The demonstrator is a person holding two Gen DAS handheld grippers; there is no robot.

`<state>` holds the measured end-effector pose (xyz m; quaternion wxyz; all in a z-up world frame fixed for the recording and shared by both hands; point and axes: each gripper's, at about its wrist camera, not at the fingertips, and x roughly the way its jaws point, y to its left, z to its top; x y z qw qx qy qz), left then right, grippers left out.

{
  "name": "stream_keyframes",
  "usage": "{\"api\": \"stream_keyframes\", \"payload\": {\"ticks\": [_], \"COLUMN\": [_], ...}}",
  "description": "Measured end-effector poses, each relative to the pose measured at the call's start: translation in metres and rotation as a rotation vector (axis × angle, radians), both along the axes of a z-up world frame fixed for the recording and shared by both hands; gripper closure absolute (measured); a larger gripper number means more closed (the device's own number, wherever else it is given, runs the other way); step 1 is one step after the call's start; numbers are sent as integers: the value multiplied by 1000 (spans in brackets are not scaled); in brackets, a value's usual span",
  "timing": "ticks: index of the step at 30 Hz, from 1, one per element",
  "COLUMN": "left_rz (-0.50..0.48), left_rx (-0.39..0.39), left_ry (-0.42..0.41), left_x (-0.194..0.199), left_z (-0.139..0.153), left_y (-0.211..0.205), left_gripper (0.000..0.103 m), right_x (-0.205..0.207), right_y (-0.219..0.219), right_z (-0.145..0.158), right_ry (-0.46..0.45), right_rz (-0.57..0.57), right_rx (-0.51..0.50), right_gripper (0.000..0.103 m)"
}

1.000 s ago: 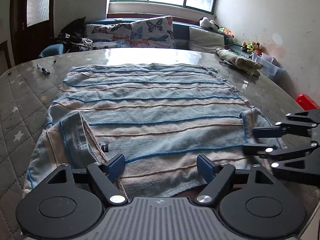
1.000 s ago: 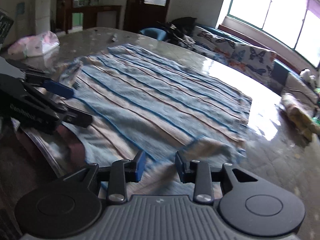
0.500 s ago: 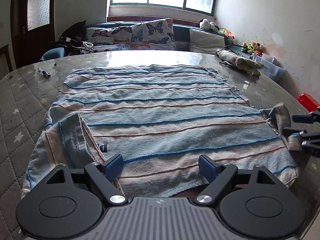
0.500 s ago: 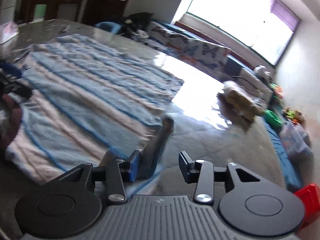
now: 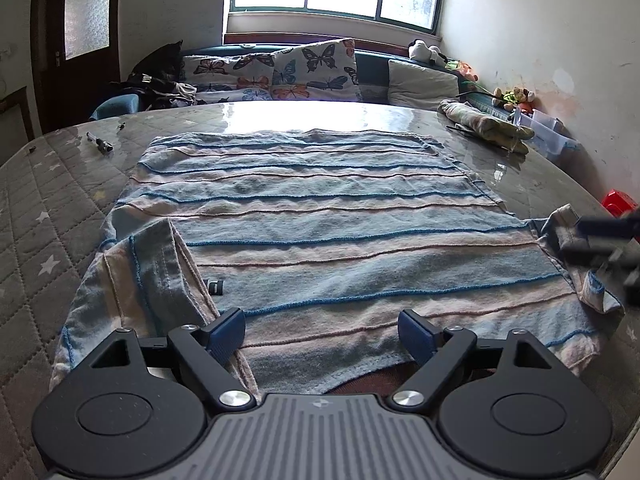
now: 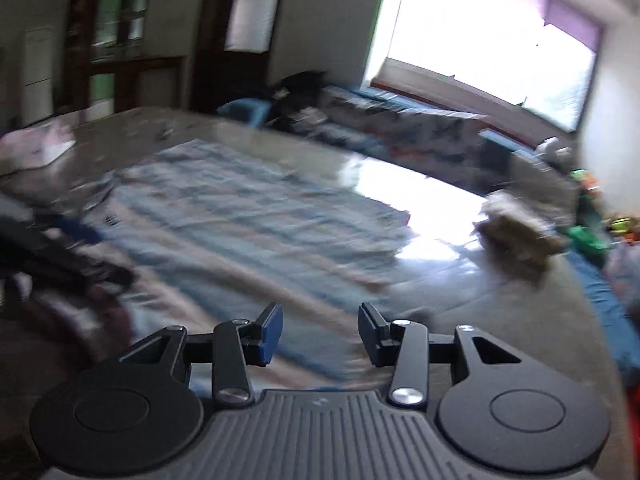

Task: Fold clothes

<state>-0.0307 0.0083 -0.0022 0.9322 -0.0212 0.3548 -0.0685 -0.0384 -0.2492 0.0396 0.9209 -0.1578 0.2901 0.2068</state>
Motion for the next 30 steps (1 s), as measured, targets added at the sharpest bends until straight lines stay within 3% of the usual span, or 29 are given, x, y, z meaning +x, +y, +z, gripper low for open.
{"api": "stream_keyframes", "payload": {"ticks": [6, 16, 20, 23, 27, 30], "left_rz": [5, 8, 25, 43, 79, 123], "left_rx": [2, 2, 24, 30, 66, 93], "left_ry": [0, -4, -12, -16, -36, -50], "left_x": [-2, -4, -5, -4, -6, -6], "left_z": [0, 1, 2, 3, 5, 7], "left_y": [4, 4, 4, 7, 14, 24], "left_gripper": [17, 17, 17, 17, 17, 17], "right_x": [4, 1, 1, 1, 10, 24], "right_y": [8, -60, -70, -59, -32, -20], "right_z": [-26, -27, -14, -7, -20, -33], "right_ry": [68, 6, -23, -24, 22, 52], "right_rz": [24, -207, -239, -183, -80, -65], "right_rx": [-83, -276, -213, -136, -93, -76], "right_gripper": [61, 61, 61, 61, 61, 61]}}
